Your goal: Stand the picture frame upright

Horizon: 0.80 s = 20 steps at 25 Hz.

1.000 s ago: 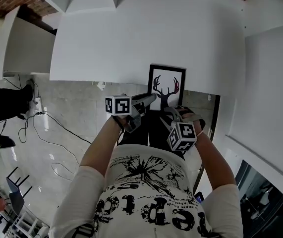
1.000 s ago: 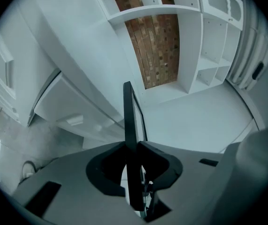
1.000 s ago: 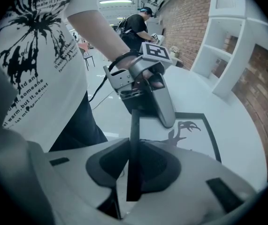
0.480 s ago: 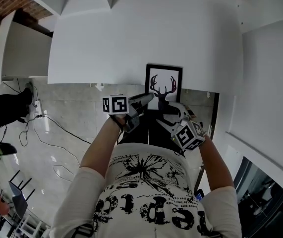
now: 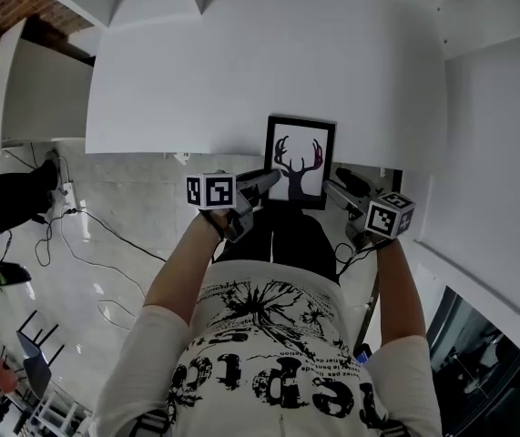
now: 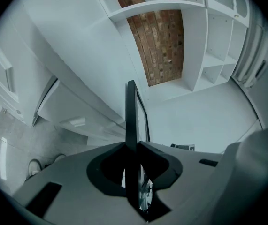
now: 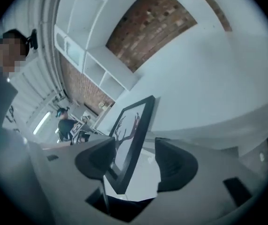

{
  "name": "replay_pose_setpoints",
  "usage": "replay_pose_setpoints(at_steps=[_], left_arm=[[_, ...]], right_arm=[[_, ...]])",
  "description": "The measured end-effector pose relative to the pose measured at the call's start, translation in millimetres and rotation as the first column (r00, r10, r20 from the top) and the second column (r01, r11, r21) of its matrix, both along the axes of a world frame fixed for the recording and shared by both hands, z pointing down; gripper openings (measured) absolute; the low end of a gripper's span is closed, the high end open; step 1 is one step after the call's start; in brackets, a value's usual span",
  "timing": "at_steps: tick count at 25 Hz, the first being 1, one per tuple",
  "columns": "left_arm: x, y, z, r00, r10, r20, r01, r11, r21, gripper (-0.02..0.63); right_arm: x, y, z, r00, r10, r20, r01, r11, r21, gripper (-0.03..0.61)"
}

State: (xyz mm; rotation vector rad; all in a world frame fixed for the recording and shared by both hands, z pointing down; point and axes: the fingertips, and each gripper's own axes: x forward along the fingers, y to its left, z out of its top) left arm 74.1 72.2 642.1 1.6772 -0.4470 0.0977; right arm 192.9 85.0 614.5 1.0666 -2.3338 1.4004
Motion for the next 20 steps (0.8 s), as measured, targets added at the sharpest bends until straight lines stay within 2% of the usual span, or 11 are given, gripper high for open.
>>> replay_pose_setpoints(at_steps=[4, 7, 13, 15, 20], left_arm=[[1, 0, 2, 1.0, -0.006, 0.002, 0.006, 1.0, -0.008, 0.091], [2, 0, 3, 1.0, -0.003, 0.006, 0.003, 1.0, -0.012, 0.091], [4, -2, 4, 1.0, 0.003, 0.019, -0.003, 1.0, -0.003, 0.092], [3, -1, 4, 1.0, 0.001, 0.02, -0.001, 1.0, -0.003, 0.092], [3, -1, -4, 0.999, 0.031, 0.006, -0.031, 0.999, 0.018, 0.091]], right_arm=[[-6, -3, 14, 0.984, 0.034, 0.172, -0.012, 0.991, -0.13, 0.256], [-11, -6, 22, 0.974, 0.023, 0.225, 0.017, 0.985, -0.174, 0.219], [-22, -10, 23, 0.959, -0.011, 0.282, 0.062, 0.983, -0.173, 0.153], [-23, -9, 25, 0.954, -0.013, 0.299, 0.068, 0.982, -0.174, 0.106], [-23, -9, 21, 0.93, -0.047, 0.365, 0.132, 0.969, -0.21, 0.098]])
